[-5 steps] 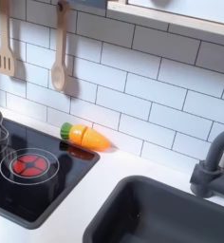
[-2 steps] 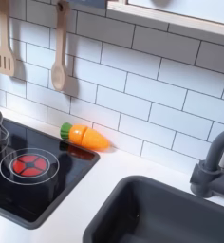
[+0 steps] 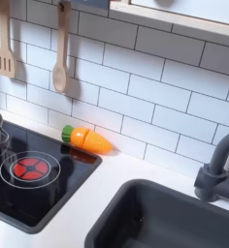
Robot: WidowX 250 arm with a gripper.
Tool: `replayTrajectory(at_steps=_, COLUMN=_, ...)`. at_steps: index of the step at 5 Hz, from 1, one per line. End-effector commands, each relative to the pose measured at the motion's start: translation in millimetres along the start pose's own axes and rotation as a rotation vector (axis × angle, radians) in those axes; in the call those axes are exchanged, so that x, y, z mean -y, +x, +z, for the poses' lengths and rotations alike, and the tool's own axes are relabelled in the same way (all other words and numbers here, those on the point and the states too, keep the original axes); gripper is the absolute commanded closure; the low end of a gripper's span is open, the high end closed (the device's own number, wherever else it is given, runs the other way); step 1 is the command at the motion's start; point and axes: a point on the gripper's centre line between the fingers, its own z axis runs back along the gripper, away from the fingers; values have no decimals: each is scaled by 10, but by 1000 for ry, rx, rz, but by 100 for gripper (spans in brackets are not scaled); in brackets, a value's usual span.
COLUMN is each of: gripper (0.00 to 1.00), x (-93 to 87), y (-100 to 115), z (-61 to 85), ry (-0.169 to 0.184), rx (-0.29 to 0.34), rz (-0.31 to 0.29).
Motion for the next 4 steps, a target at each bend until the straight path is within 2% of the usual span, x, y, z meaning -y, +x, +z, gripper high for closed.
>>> replayTrajectory(at_steps=1, gripper=0, x=82, y=-101, z=-24, ry=19, rx=-24, rz=-131)
replayTrajectory(at_steps=2, gripper=0, x=175, y=-152, z=-146, ry=38, rx=-82, rz=-247)
replayTrajectory(at_steps=3, gripper=0, x=193, y=-187, z=-178, ry=103, rx=-80, rz=-270)
replayTrajectory(at_steps=4, gripper=0, x=307, y=-352, z=-56, ry=169, rx=-30, rz=-345)
